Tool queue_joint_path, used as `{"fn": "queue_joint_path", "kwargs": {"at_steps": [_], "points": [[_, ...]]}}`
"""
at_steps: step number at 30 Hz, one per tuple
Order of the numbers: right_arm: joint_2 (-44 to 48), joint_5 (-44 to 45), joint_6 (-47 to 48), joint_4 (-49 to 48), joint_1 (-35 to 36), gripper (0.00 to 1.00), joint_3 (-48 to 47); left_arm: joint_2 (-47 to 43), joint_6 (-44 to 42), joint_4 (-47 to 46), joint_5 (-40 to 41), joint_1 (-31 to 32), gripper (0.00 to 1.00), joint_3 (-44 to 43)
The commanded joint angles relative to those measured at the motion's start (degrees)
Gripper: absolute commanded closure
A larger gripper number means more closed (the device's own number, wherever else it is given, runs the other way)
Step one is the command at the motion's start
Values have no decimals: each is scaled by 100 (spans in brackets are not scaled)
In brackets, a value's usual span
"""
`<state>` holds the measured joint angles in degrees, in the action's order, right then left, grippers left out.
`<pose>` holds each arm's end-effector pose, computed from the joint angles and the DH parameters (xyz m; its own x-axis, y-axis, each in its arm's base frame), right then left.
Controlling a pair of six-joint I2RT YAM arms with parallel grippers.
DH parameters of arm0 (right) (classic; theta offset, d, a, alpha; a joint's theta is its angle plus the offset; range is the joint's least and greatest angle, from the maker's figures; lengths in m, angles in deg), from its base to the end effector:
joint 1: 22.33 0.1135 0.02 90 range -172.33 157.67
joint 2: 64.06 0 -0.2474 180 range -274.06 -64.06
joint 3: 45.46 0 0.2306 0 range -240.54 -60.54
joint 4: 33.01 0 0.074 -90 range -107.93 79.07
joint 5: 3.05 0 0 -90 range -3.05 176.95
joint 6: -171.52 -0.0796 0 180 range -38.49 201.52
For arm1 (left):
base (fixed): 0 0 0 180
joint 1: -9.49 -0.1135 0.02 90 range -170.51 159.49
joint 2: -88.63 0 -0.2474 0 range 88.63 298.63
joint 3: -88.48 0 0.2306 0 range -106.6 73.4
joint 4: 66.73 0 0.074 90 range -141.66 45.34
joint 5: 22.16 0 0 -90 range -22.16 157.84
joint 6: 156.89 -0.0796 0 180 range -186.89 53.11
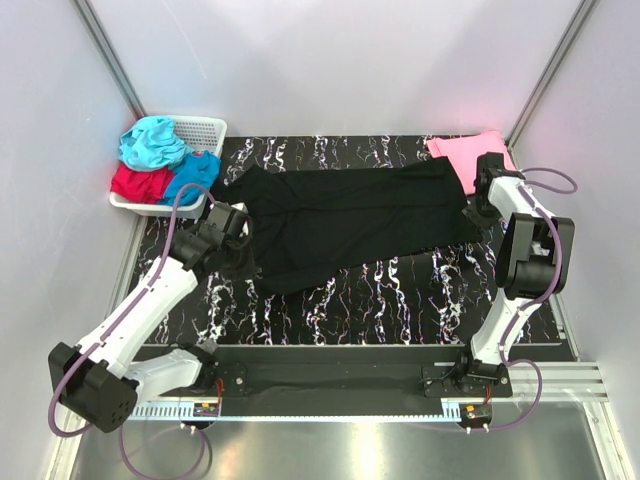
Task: Fold and stack the t-shirts
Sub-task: Fold the tshirt
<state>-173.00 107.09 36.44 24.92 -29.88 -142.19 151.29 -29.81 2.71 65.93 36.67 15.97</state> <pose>0.3693 -0.0766 0.1588 -0.4889 0.7354 -0.4692 0.8292 0.5588 0.0119 0.1868 -0.0989 0.2403 -0.8964 -0.2171 -0.3865 -0.0864 0.9407 -0.3281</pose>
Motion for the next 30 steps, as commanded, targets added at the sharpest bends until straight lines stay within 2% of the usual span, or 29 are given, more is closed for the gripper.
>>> {"fn": "queue_joint_path", "kwargs": {"at_steps": [1,10,17,25,28,29,30], "points": [[-21,-115,-396,-66,17,55,210,45,-8,-128,50,24,100,-251],[-48,-37,-669,-22,17,50,571,28,-61,-128,86,33,100,-225],[-171,-212,-370,-216,-71,50,615,54,-139,-137,112,24,100,-260],[-381,-493,-159,-374,-282,56,668,89,-148,-128,165,24,100,-304],[-443,-529,-98,-435,-326,62,720,107,-184,-128,174,24,100,-339],[-443,-537,-28,-462,-335,71,729,115,-192,-120,174,24,100,-348],[-469,-529,-18,-497,-352,73,738,116,-192,-128,174,24,100,-348]]}}
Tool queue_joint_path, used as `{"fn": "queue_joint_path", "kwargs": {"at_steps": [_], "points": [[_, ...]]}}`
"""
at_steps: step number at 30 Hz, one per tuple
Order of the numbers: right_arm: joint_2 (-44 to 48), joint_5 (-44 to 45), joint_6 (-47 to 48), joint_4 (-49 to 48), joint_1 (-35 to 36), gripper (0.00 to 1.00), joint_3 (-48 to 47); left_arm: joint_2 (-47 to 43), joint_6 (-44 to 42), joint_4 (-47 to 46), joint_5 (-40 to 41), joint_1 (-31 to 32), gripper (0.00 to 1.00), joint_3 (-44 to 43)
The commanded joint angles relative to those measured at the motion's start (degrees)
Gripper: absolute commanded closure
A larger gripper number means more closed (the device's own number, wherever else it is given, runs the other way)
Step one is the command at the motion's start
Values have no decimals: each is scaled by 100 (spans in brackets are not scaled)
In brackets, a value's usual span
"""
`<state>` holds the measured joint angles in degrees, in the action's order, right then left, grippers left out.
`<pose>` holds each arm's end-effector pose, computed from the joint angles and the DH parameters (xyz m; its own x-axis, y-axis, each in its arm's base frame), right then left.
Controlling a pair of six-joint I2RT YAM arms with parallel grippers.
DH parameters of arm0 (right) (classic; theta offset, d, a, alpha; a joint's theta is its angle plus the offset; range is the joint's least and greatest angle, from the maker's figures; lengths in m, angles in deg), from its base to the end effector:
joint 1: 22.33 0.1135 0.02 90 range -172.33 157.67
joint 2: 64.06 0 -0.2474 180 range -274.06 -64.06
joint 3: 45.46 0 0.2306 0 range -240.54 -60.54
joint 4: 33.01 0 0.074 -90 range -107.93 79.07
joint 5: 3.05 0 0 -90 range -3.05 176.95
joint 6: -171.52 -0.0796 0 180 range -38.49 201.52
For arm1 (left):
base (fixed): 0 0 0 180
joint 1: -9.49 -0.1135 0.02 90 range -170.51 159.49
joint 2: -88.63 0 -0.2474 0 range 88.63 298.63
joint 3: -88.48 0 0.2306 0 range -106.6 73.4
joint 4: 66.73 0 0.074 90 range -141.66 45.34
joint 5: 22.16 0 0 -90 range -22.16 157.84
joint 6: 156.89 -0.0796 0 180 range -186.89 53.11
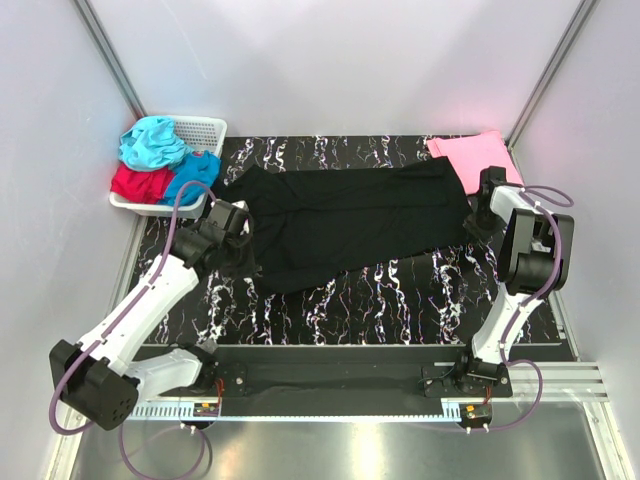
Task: Fold and stack the t-shirts
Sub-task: Fold the tshirt
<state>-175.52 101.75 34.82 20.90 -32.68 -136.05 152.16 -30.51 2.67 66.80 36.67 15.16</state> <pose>0.3560 -0.0857 0.1159 -0.4766 0.8023 -0.3594 0.8552 0.5178 0.0220 0.1903 -0.0993 0.2417 -0.8935 -0.2078 -0.3980 -0.0809 0.9464 -0.3127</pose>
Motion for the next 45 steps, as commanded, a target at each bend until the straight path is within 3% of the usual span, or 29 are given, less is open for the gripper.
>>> {"fn": "queue_joint_path", "kwargs": {"at_steps": [1,2,6,13,18,26,35,41,45], "points": [[-227,5,178,-121,-72,75,115,37,-131,-124,86,24,100,-276],[-236,31,248,-121,-81,76,98,28,-131,-124,86,24,100,-285],[-367,40,372,-156,-108,100,-17,2,-149,-106,86,24,100,-276],[194,399,196,-69,-108,100,387,-305,-8,34,51,33,100,-188],[1027,646,91,-51,-108,100,896,-1130,167,139,95,51,100,-39],[1785,567,135,63,-108,100,1100,-1642,317,245,753,51,100,-240],[1224,338,328,151,-108,100,177,-9,423,-106,1940,33,100,-1374],[522,155,547,160,-108,100,-552,1668,457,-528,1677,-528,100,-2323],[178,119,653,169,-90,100,-1052,2268,572,-722,1721,-889,100,-2797]]}}
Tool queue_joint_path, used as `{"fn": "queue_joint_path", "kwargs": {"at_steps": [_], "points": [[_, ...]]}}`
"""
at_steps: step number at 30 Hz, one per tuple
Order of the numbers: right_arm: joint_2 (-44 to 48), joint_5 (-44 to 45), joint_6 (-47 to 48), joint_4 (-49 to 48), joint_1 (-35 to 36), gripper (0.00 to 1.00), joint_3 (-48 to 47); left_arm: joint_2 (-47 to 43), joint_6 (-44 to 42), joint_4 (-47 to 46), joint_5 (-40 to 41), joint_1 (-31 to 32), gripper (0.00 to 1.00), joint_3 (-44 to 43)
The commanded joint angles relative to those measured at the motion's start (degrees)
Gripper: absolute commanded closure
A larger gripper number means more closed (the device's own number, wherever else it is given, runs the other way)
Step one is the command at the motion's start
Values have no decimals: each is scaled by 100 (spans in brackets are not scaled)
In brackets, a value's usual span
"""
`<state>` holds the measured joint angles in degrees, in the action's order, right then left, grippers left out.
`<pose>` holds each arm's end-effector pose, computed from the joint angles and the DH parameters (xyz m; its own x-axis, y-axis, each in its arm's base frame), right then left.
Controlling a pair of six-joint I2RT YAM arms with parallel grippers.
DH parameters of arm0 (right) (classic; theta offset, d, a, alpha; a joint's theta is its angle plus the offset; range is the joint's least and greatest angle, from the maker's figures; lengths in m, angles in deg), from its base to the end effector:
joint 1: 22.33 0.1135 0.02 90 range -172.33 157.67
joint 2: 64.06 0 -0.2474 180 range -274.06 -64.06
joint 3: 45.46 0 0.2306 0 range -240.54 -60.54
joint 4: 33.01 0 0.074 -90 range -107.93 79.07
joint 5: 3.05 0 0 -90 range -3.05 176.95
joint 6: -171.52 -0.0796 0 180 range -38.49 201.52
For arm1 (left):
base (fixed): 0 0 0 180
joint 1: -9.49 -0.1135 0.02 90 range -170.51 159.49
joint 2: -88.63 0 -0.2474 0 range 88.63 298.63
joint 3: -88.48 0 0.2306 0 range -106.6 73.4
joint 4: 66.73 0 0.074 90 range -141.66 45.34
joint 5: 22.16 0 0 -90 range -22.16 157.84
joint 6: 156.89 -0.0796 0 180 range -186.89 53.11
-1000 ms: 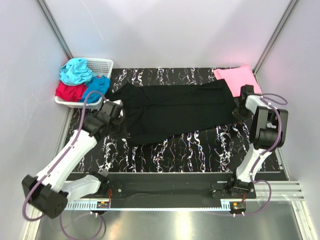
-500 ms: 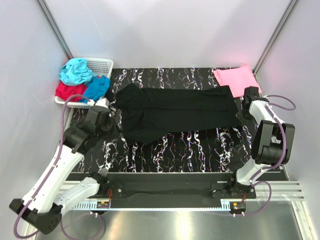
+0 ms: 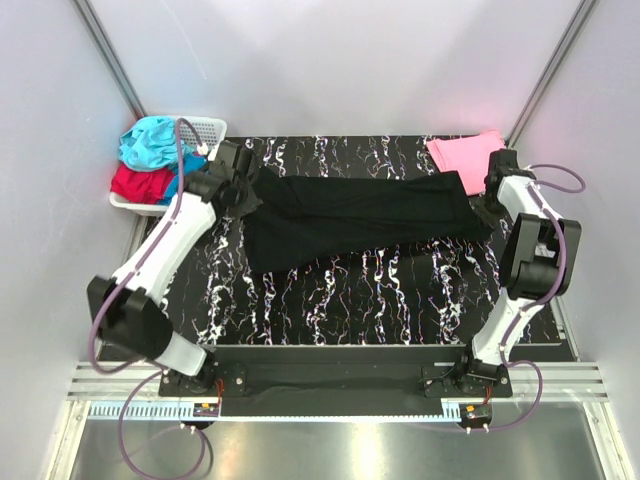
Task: Fold and stack the t-shirts
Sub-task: Fold the tshirt
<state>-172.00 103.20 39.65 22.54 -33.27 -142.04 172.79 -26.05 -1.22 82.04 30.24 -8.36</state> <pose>0.3701 -0.0942 0.1651 -0.4790 0.7452 -0.4638 0.8187 0.5699 0.0701 0.2979 -0.0920 0.2898 -0.6977 -0.4136 -0.5849 -0.3323 0.9102 -0.2472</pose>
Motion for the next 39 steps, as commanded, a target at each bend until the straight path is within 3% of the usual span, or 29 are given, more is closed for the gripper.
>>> {"fn": "queue_joint_path", "kwargs": {"at_steps": [1,13,22,23,26,29,31,32,33,34,36,39], "points": [[-227,-34,214,5,-22,100,-533,319,117,-333,198,-299,100,-690],[-1852,-754,1083,31,338,100,-2765,2085,65,-315,233,-1029,100,-2721],[-3847,-1422,1796,1207,681,100,-5866,3562,64,-253,-65,-1161,100,-3988],[-4179,-1484,1805,1522,690,95,-6435,3764,64,-262,-118,-1161,100,-4049],[-4446,-1608,1866,1622,698,90,-6765,4107,100,-262,-198,-1161,100,-4226],[-4446,-1731,1884,1613,698,71,-6713,4450,73,-262,-321,-1214,100,-4393],[-4359,-1696,1858,1587,707,67,-6625,4547,91,-271,-286,-1249,91,-4393],[-4236,-1652,1858,1535,716,66,-6486,4548,108,-297,-251,-1275,80,-4349],[-4166,-1660,1892,1465,725,66,-6397,4522,108,-341,-129,-1276,60,-4201],[-4026,-1652,1910,1403,733,66,-6310,4469,39,-454,-93,-1276,47,-4060],[-3893,-1660,1928,1280,742,66,-6107,4189,-23,-1016,-145,-1293,28,-3552],[-3726,-1695,1954,1200,760,66,-5949,3924,-67,-1510,-206,-1319,18,-3216]]}}
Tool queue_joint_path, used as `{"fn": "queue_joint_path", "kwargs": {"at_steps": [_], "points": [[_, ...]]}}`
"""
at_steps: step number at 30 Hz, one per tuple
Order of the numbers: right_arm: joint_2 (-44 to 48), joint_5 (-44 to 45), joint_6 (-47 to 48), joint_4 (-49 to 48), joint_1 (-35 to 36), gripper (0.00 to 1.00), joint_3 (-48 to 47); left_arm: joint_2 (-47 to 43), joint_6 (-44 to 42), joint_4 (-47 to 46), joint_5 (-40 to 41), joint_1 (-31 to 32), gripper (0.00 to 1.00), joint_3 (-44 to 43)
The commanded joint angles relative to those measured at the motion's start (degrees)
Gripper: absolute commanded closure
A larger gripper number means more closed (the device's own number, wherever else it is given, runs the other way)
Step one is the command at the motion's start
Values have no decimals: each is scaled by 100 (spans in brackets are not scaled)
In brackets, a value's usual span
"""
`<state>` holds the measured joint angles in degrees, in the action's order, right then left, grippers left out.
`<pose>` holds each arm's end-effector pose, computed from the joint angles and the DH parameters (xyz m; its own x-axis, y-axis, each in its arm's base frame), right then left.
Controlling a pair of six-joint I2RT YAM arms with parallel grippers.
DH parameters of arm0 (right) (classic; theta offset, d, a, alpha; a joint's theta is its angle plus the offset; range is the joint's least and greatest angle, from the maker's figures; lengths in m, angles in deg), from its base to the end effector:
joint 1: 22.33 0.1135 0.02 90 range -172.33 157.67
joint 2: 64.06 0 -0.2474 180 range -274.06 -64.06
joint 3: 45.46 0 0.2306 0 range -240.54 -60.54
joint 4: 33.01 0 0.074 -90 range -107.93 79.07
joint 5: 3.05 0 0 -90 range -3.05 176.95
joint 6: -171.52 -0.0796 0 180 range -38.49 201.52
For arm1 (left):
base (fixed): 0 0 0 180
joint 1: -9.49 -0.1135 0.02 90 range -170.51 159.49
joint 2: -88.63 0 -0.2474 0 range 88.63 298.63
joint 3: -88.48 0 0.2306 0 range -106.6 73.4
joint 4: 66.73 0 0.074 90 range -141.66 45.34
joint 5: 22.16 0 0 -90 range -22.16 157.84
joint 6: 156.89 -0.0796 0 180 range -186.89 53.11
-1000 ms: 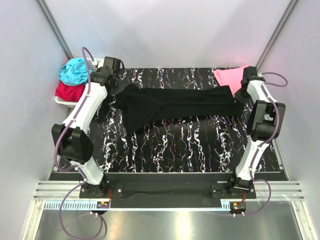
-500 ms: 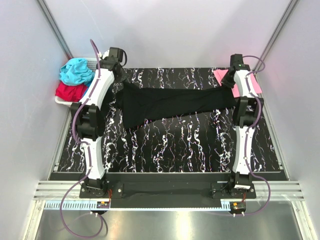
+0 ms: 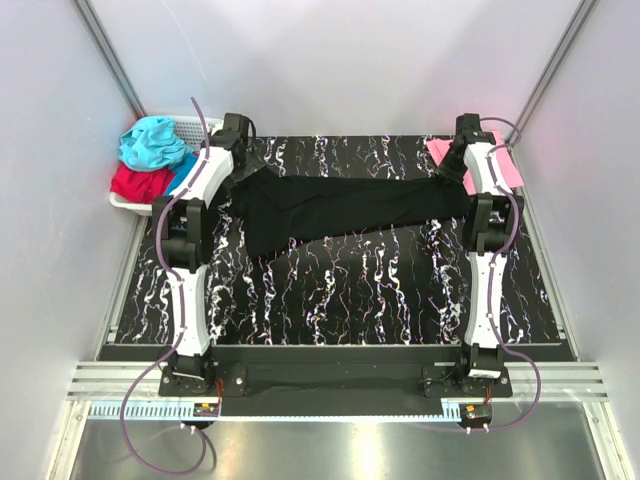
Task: Fold and stack the t-shirts
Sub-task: Fold the tshirt
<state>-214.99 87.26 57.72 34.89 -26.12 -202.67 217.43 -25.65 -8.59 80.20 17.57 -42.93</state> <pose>0.5373 -0.0360 0.1238 -0.7755 0.4558 -0.4368 0.4171 0.8893 0.1875 0.4888 -0.0522 0.1917 -0.6252 -0.5616 -0.5419 -0.5250 0.8164 -0.2404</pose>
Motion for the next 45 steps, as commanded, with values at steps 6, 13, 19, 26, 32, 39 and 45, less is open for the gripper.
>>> {"fn": "queue_joint_path", "kwargs": {"at_steps": [6,13,19,26,32,39,45], "points": [[916,81,261,-87,168,69,422,-1013,-203,-896,-199,-52,17,690],[1645,513,95,-219,274,70,826,-2076,-414,-1081,-761,-43,17,1823],[2163,416,-363,-429,353,75,2141,-2481,-388,-906,-990,10,30,2843],[2569,329,-363,-808,687,76,3480,-2157,-537,-791,-1543,317,59,3249],[2446,460,-354,-922,687,80,3674,-1726,-652,-774,-1719,677,68,3038],[2437,820,-504,-852,678,80,3595,-1348,-450,-326,-1307,722,66,2915],[2446,1918,-741,-624,687,80,3630,-1181,-353,-106,-920,722,68,2985]]}}
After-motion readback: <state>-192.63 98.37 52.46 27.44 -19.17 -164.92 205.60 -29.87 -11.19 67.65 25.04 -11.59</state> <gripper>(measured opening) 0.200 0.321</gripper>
